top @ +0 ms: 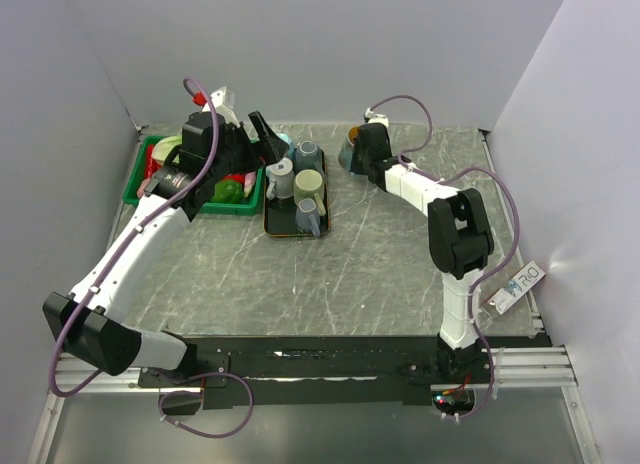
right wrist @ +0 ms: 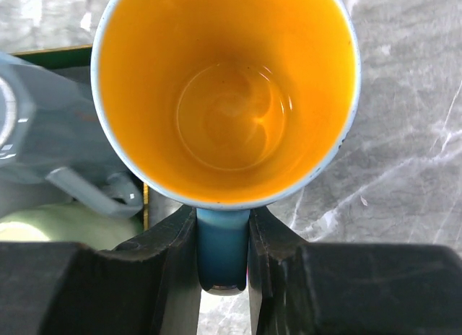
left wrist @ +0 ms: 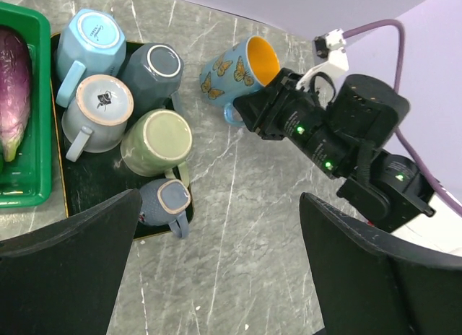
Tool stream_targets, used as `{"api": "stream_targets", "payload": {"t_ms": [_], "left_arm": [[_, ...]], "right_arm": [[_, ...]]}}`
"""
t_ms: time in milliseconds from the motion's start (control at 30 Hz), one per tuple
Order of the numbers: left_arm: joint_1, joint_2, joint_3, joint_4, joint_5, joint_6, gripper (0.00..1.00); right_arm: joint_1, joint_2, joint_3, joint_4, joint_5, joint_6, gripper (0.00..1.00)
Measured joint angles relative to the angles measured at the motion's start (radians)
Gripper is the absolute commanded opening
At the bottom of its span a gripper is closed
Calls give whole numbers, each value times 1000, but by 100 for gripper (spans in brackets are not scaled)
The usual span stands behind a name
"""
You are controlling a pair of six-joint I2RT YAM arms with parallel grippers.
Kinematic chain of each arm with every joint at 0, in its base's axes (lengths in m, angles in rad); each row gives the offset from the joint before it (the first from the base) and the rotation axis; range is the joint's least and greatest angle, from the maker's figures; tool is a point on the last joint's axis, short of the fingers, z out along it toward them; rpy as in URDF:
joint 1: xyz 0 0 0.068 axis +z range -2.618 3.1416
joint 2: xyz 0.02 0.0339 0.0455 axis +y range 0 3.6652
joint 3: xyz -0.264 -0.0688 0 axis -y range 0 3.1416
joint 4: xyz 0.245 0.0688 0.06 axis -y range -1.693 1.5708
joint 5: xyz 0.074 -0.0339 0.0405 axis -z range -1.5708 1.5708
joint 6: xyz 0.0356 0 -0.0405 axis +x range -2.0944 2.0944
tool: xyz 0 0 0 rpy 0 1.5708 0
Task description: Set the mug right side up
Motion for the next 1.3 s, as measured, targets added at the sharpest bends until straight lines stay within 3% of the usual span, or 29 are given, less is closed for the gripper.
{"api": "stream_targets", "payload": {"t_ms": [433,600,667,900,1033,1300], "left_arm": [[11,1,0,0,0,-1,96],[11,14,0,-25,-5,-1,96],[11,25,0,-40,-10,-1,96],[12,42,0,-84,-12,-1,96],[12,43,0,-85,-12,-1,96],[12,49,-26,-80,-10,-2,96]], "right_arm": [[10,82,51,-87,98,31,1],[14,96,79,-106,111,35,29],[15,96,79,-107,113,35,47],[20,95,84,-101,119,65,75],[20,92,86,-107,120,90,100],[20,-34,60,-130,134,101,100]]}}
